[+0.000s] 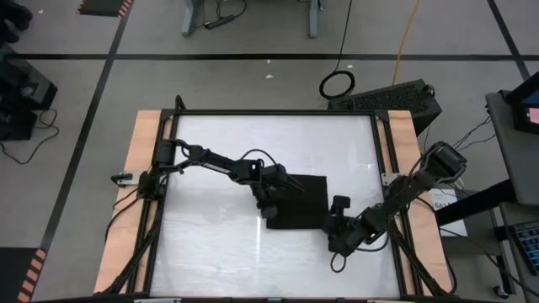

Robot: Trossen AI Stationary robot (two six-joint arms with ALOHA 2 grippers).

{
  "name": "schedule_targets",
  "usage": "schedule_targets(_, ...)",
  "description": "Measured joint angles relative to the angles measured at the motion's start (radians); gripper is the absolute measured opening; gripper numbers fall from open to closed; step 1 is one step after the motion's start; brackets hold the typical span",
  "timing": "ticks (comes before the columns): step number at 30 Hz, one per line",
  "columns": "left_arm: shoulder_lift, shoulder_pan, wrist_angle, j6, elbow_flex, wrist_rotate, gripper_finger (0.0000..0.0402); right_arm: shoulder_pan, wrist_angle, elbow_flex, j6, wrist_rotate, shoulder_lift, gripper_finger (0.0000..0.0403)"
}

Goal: Roll towel into tight, uniform cylinder
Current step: Roll the black towel

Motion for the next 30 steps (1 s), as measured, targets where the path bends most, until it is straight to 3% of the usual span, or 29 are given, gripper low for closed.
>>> schedule_targets(6,0.0,0.0,0.0,-0.02,-0.001,-0.007,0.0022,0.0,0.077,-0.075,0.116,-0.054,-0.005,0.0196)
schedule_targets(11,-0.005,-0.004,-0.004,0.005,0.001,-0.072,0.0031,0.0,0.143,-0.1,0.114,-0.082,-0.021,0.0093)
schedule_targets(15,-0.033,-0.02,-0.005,0.063,0.015,-0.141,0.0081,-0.002,0.137,-0.102,0.098,-0.127,-0.048,0.0018)
schedule_targets(23,-0.144,-0.03,-0.01,0.159,0.034,-0.228,0.0206,-0.029,0.126,-0.111,0.082,-0.309,-0.115,0.0025)
schedule_targets(30,-0.224,-0.125,-0.036,0.339,0.035,-0.298,0.0235,-0.035,0.159,-0.183,0.2,-0.366,-0.182,0.0013)
